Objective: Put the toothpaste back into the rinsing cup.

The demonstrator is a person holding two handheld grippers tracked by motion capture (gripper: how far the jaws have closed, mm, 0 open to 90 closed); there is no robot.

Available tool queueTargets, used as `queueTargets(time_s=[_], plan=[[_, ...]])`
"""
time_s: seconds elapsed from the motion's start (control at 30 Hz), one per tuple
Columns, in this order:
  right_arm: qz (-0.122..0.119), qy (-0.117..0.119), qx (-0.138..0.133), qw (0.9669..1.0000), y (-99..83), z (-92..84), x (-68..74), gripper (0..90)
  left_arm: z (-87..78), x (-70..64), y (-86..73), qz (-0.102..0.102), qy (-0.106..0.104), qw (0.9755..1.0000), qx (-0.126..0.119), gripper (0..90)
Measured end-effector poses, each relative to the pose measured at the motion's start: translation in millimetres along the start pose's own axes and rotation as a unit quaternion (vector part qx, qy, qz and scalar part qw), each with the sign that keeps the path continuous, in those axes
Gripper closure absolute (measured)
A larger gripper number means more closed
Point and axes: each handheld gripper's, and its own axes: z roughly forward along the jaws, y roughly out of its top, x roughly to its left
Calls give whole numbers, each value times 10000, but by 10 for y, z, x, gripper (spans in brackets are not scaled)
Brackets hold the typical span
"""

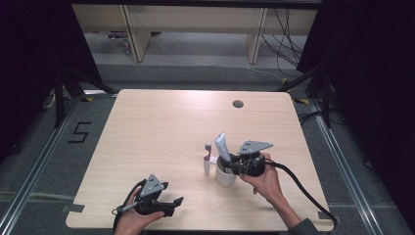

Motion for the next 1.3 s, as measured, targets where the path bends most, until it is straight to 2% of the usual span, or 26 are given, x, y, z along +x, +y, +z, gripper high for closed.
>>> queueTargets(time_s=[0.07,0.13,0.17,0.23,0.3,0.4,0.43,0.5,0.57,0.6,0.7,0.73,0.83,0.87,0.9,0.97,1.03,1.1,1.13,1.17,1.2,1.23,1.3], plan=[[59,25,-5,10000,1,-17,8,725,-2,5,4,8,32,10000,16,238],[-5,-13,-109,9999,9,-36,-2,708,1,5,0,-23,20,10000,-7,238],[82,60,-44,9999,13,-48,4,705,-2,6,-2,-3,14,10000,6,238],[31,37,-58,10000,11,-55,-2,694,0,8,1,-5,17,10000,14,238],[125,14,-92,9999,-1,-59,1,668,0,6,1,2,11,10000,24,238],[96,1,-156,9998,4,-94,16,628,5,2,2,-44,22,10000,-30,238],[24,-83,-209,9997,14,-117,12,593,9,0,1,-70,19,9999,-85,238],[170,-68,-263,9995,29,-156,12,571,0,-2,1,-55,16,10000,-64,238],[186,1,-363,9992,45,-200,9,563,1,-2,2,-68,18,10000,-70,238],[161,-65,-373,9992,51,-225,6,550,3,-1,3,-69,17,10000,-69,238],[351,-2,-430,9985,65,-291,11,503,8,2,-1,-75,10,9999,-83,238],[219,-95,-501,9985,75,-315,-11,488,12,3,0,-102,15,9999,-94,238],[444,-101,-562,9974,92,-391,-4,438,4,10,0,-93,22,9999,-77,238],[480,-86,-578,9971,98,-413,-16,422,-9,23,1,-8,34,10000,3,238],[435,-117,-645,9969,100,-435,-33,409,-8,24,1,-21,48,10000,0,238],[517,-247,-623,9964,96,-495,-34,389,-9,22,3,-19,23,10000,-17,238],[582,-191,-670,9959,82,-523,-51,373,3,13,3,-77,31,9999,-77,238],[505,-303,-668,9960,60,-565,-90,362,-6,29,6,-6,71,10000,4,238],[711,-262,-651,9950,46,-583,-88,353,-7,26,5,-26,74,10000,-2,238],[625,-312,-706,9951,33,-586,-117,345,2,19,2,-90,41,9999,-70,238],[767,-316,-631,9946,25,-604,-108,336,3,21,2,-105,45,9999,-78,238],[666,-361,-658,9950,12,-624,-140,330,2,21,2,-107,47,9999,-81,238],[810,-381,-697,9935,-9,-655,-141,324,5,13,0,-147,50,9998,-107,238]])
